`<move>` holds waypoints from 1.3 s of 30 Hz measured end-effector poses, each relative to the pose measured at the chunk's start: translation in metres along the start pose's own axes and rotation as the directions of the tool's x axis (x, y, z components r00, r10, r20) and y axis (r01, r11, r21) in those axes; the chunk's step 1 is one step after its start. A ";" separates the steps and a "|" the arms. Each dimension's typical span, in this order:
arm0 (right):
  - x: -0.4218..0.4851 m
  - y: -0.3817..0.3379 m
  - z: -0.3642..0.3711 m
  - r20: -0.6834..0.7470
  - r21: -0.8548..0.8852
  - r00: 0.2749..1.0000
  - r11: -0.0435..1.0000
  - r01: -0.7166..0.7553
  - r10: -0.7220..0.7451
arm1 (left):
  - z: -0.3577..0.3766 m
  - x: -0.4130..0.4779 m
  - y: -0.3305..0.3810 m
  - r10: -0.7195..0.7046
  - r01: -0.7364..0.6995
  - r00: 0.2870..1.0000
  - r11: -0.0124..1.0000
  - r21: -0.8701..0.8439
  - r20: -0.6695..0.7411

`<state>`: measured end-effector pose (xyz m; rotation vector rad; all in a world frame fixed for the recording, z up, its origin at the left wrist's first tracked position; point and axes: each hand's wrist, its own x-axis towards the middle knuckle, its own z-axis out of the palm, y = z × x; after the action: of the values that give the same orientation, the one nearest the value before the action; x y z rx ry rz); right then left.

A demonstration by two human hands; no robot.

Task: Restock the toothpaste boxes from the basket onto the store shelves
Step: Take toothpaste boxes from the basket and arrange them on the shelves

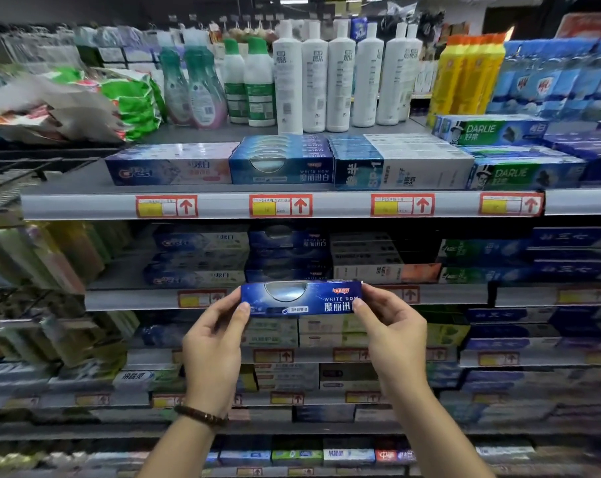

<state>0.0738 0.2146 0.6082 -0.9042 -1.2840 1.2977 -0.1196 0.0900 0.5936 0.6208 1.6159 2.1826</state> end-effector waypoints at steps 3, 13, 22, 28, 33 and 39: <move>0.010 0.000 0.014 -0.022 -0.037 0.999 0.999 0.030 -0.031 | -0.002 0.018 0.001 0.030 -0.031 0.999 0.997 0.067 0.015; 0.047 0.006 0.044 -0.051 -0.217 0.996 0.974 0.064 -0.077 | 0.000 0.070 0.003 0.033 -0.063 0.988 0.978 0.201 0.148; 0.075 0.002 0.064 -0.025 -0.500 0.993 0.862 0.085 -0.113 | 0.008 0.104 0.003 0.011 -0.105 0.978 0.888 0.448 0.207; 0.094 0.003 0.072 -0.037 -0.574 0.999 0.819 -0.004 -0.021 | 0.017 0.121 0.010 -0.013 -0.146 0.969 0.771 0.620 0.245; 0.099 -0.004 0.078 -0.031 -0.586 0.995 0.805 -0.094 0.093 | 0.019 0.136 0.007 -0.053 -0.139 0.968 0.700 0.701 0.245; 0.107 -0.009 0.085 -0.002 -0.586 0.984 0.798 -0.144 0.177 | 0.022 0.142 0.005 -0.030 -0.135 0.978 0.674 0.727 0.209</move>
<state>-0.0250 0.3018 0.6451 -1.4450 -1.7252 1.0611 -0.2276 0.1809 0.6229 1.0762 2.3689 1.3344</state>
